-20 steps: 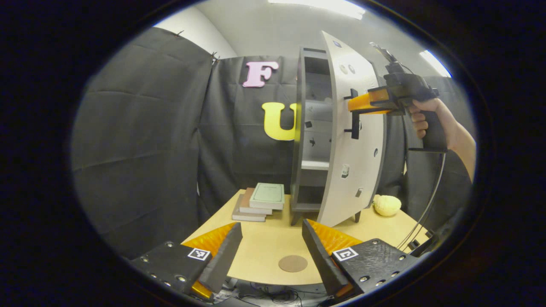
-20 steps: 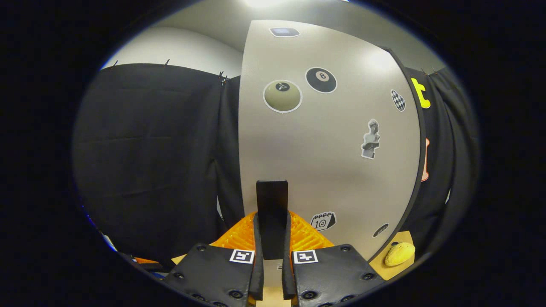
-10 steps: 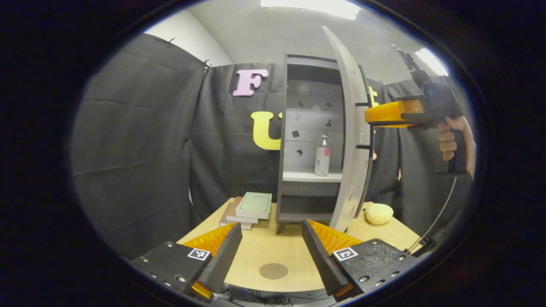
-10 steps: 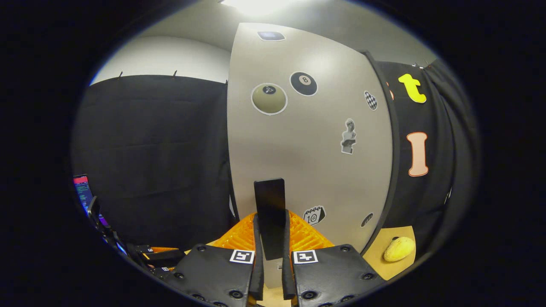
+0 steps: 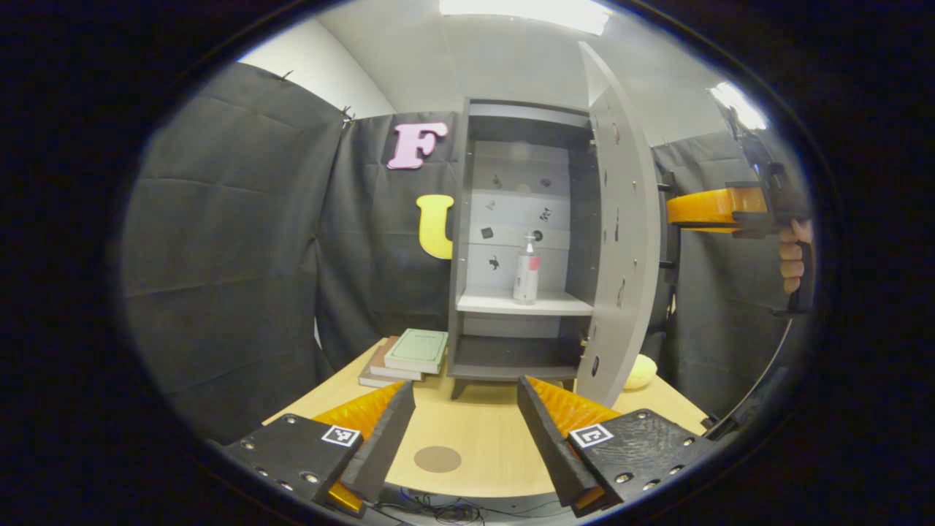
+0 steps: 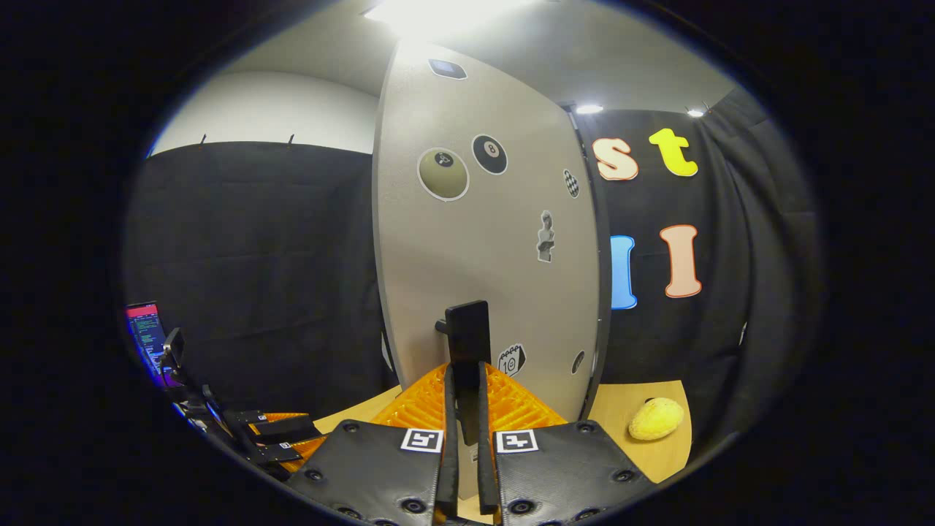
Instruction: Open the cabinet door with the right hand, grasp the bottle in the cabinet with the left hand and place it on the coaster, then close the cabinet door with the right hand.
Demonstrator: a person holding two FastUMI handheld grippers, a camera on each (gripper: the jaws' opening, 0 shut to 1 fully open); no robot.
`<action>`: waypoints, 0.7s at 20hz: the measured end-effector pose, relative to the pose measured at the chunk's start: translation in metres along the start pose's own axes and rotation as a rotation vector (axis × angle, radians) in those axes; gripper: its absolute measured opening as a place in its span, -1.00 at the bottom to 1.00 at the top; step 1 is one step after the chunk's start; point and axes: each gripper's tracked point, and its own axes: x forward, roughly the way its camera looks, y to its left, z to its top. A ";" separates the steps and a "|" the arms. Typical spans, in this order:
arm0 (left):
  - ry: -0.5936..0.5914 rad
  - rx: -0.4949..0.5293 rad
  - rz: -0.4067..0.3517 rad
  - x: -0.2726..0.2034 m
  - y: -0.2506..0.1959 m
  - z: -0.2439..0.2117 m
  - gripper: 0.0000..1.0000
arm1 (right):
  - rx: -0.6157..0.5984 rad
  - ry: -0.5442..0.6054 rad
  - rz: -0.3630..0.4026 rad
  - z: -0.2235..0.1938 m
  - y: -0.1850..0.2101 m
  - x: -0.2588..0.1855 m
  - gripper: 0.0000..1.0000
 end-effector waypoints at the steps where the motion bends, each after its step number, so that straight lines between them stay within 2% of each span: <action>1: 0.009 0.008 -0.011 -0.001 -0.008 -0.003 0.72 | 0.004 -0.004 -0.010 0.000 -0.005 -0.010 -0.75; 3: 0.021 0.026 -0.031 0.001 -0.020 -0.005 0.73 | 0.021 -0.008 -0.033 0.000 -0.021 -0.023 -0.75; 5: 0.023 0.044 -0.050 0.001 -0.033 -0.004 0.73 | 0.033 -0.023 -0.068 -0.001 -0.037 -0.034 -0.87; 7: 0.024 0.054 -0.074 0.004 -0.044 -0.003 0.72 | 0.036 -0.027 -0.109 0.001 -0.050 -0.044 -0.88; 9: 0.031 0.053 -0.112 0.011 -0.057 -0.005 0.77 | 0.042 -0.028 -0.156 0.001 -0.066 -0.053 -0.88; 13: 0.049 0.057 -0.196 0.028 -0.076 -0.009 0.73 | 0.062 -0.040 -0.282 0.001 -0.102 -0.067 -0.89; 14: 0.050 0.054 -0.217 0.032 -0.078 -0.009 0.77 | 0.083 -0.042 -0.285 0.000 -0.105 -0.067 -0.96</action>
